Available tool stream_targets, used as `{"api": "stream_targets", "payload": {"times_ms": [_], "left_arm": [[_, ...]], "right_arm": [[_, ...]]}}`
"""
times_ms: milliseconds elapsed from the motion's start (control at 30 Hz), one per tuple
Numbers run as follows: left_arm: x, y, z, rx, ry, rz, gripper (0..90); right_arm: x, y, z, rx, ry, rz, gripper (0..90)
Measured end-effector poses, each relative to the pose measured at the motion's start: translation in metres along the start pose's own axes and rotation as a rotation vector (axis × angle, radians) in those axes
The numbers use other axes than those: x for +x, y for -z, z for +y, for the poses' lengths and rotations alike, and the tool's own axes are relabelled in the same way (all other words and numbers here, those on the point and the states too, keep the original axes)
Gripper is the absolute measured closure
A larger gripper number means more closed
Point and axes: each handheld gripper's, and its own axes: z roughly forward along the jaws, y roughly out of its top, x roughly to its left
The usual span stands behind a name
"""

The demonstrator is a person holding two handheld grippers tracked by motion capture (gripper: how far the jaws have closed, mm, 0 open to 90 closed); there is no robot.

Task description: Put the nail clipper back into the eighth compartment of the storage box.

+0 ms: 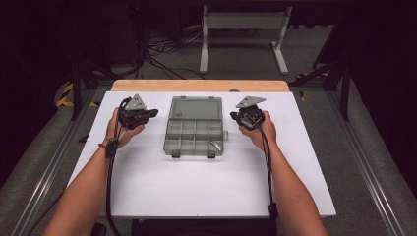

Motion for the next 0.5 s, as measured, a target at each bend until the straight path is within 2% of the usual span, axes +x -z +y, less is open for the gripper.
{"api": "stream_targets", "payload": {"times_ms": [133,267,400,500], "left_arm": [[0.006,-0.013,-0.001,0.016,0.021,-0.005,89.7],[0.013,-0.028,-0.001,0.052,0.037,-0.001,89.8],[0.019,-0.035,0.000,0.068,0.046,0.008,89.7],[0.024,-0.040,0.001,0.072,0.072,0.007,89.7]], "right_arm": [[-0.006,-0.007,0.003,0.011,-0.012,-0.003,90.0],[-0.013,-0.017,0.008,0.027,-0.024,-0.011,90.0],[-0.019,-0.023,0.010,0.035,-0.038,-0.008,90.0],[-0.023,-0.030,0.012,0.051,-0.040,-0.010,90.0]]}}
